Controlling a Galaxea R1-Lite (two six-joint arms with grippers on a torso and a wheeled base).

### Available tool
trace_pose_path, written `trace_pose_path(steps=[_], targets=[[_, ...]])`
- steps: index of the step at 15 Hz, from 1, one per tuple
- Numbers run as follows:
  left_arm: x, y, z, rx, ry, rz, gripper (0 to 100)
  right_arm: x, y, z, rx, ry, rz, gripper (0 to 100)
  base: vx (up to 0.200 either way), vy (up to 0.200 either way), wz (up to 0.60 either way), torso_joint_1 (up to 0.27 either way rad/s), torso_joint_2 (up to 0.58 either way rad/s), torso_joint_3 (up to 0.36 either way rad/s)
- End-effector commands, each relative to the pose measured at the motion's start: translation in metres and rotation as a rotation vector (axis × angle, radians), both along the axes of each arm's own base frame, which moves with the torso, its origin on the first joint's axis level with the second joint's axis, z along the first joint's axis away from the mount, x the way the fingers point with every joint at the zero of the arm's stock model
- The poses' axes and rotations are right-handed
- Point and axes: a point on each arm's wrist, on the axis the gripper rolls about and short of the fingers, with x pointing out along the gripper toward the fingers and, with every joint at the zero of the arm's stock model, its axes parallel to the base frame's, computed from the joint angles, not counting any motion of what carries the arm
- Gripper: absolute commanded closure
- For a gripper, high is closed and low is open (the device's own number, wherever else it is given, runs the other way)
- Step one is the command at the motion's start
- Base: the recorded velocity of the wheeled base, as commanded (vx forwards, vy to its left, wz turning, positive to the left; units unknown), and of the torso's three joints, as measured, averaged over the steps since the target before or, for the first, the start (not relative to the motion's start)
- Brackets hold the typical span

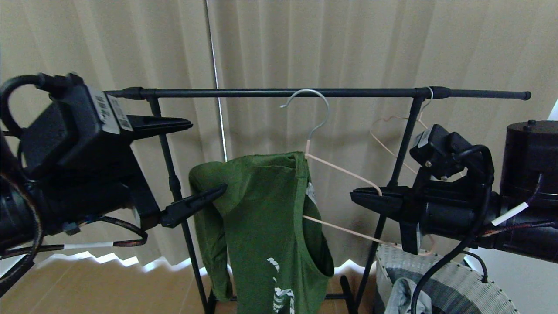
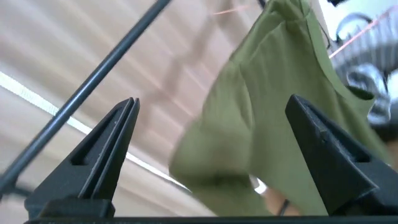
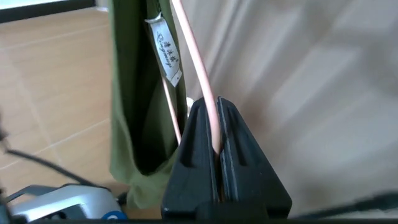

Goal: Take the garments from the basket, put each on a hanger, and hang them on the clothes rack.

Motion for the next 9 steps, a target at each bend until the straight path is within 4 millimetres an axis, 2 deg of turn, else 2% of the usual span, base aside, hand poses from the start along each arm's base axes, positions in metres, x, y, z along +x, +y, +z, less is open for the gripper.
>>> trace_pose_path(steps=[1,4,9], targets=[[0.018,-0.018,-0.017,0.049,0.051,-0.046,0,-0.001,0.003,-0.002,0.003,0.008,0.036,100,0.000,0.000,0.00,0.000,0.00,0.000],[0.031,-0.027,-0.021,0.044,0.041,-0.056,0,-0.002,0.004,-0.001,0.017,0.012,0.083,100,0.000,0.000,0.00,0.000,0.00,0.000],[0.041,-0.032,-0.023,0.040,0.033,-0.054,0,-0.004,0.004,-0.002,-0.005,-0.017,0.141,100,0.000,0.000,0.00,0.000,0.00,0.000]])
